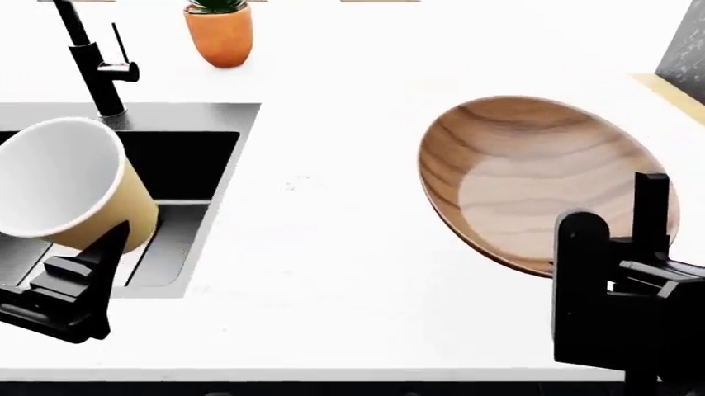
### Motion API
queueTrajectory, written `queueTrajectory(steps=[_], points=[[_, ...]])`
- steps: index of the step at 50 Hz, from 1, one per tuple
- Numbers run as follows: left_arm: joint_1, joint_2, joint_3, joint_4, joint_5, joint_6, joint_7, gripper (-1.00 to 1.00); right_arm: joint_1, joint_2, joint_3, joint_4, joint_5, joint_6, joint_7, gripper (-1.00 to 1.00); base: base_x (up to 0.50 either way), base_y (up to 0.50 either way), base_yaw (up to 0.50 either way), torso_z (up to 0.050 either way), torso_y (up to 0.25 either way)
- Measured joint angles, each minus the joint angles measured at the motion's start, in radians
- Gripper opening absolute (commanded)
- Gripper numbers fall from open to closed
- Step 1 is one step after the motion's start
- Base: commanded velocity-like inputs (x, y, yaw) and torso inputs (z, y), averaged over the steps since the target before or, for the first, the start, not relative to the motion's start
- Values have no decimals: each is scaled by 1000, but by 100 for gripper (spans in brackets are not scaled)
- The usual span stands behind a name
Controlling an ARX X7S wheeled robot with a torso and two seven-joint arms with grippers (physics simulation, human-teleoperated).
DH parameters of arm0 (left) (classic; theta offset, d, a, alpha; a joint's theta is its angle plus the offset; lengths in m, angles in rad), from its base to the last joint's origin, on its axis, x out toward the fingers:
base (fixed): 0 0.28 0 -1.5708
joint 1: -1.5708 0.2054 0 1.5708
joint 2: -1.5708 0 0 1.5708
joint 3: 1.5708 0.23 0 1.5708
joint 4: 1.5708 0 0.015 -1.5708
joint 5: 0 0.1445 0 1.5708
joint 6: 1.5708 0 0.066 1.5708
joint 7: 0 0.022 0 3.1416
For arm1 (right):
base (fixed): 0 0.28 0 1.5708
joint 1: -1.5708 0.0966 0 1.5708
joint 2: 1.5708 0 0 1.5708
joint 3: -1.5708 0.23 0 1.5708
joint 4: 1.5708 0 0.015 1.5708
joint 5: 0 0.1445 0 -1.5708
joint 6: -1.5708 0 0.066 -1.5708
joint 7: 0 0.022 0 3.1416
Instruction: Pick the bowl and cup and place them in the sink. Then turn on the water.
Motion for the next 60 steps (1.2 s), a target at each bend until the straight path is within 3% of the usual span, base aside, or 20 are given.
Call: queueTrajectory(steps=[60], points=[[18,22,-15,6,59,-17,50,-100,206,4,-215,0,128,-7,109,-100,14,500,0,0,1]])
